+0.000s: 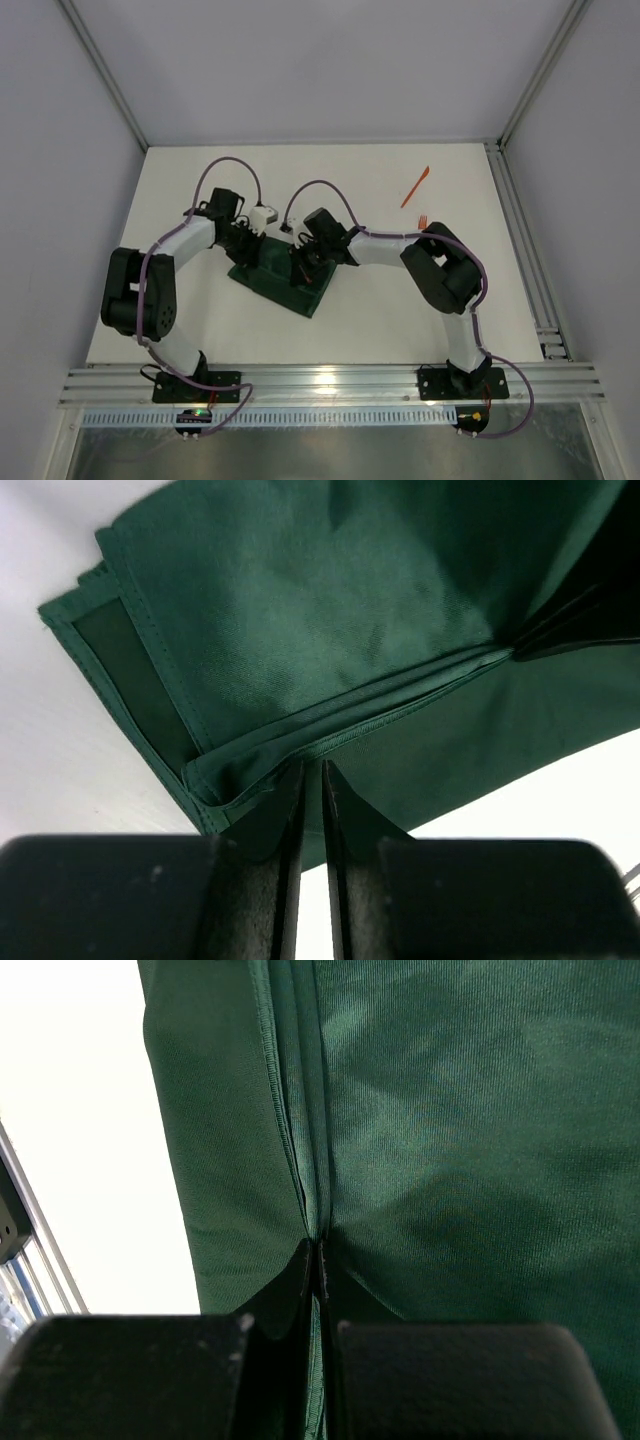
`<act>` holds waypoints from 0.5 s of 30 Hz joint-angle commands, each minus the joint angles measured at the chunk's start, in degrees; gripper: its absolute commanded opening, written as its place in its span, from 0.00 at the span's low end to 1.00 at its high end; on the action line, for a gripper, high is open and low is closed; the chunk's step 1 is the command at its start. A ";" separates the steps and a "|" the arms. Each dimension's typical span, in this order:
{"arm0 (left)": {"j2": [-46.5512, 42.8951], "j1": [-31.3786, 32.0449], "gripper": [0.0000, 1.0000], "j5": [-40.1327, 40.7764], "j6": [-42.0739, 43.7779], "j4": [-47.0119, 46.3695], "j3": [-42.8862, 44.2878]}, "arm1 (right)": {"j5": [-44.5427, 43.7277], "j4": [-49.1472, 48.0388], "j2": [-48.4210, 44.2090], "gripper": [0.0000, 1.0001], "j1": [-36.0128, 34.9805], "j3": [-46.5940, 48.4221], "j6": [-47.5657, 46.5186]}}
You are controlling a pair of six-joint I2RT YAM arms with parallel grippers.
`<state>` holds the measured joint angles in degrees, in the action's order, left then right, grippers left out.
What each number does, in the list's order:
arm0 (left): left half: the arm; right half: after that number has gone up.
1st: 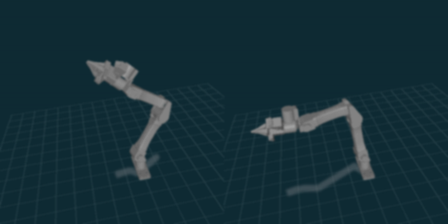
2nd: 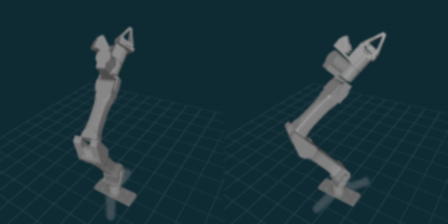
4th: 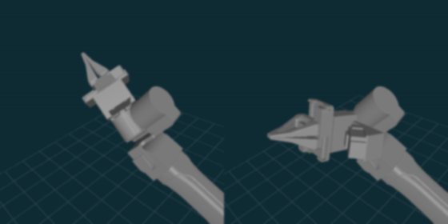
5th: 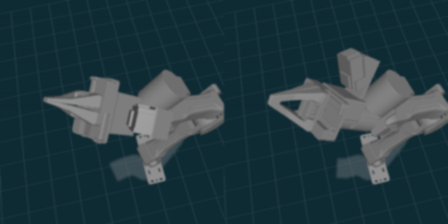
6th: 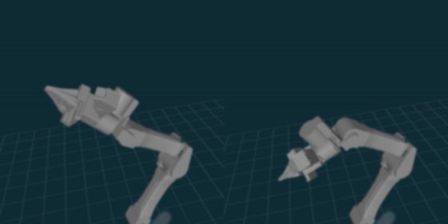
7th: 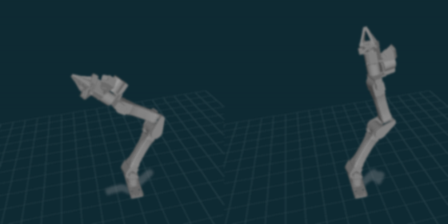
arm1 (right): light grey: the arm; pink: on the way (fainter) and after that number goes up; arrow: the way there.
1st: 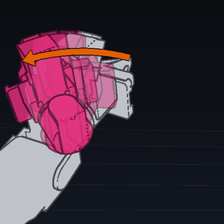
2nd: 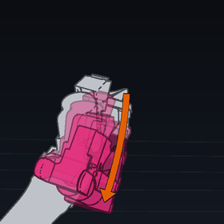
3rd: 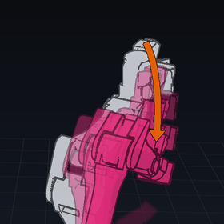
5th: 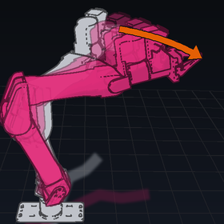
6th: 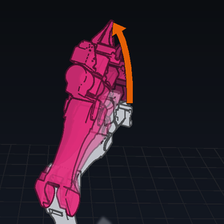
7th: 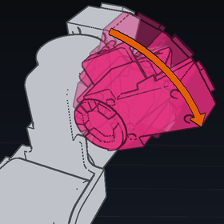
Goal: Fold the napkin into a case and place the utensils inside
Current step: Smooth out the 2/3-rectangle-folded napkin at the center of the board.
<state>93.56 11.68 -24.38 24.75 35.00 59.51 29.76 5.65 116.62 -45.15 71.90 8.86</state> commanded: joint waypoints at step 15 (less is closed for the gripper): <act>5.93 -0.35 0.11 2.06 0.12 -3.63 -0.62 | -11.43 1.56 -12.54 0.36 -0.21 -1.92 -1.57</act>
<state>99.15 11.57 -22.06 24.45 32.88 59.48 26.26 7.03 113.45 -45.25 71.33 7.62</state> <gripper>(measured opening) 0.110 0.342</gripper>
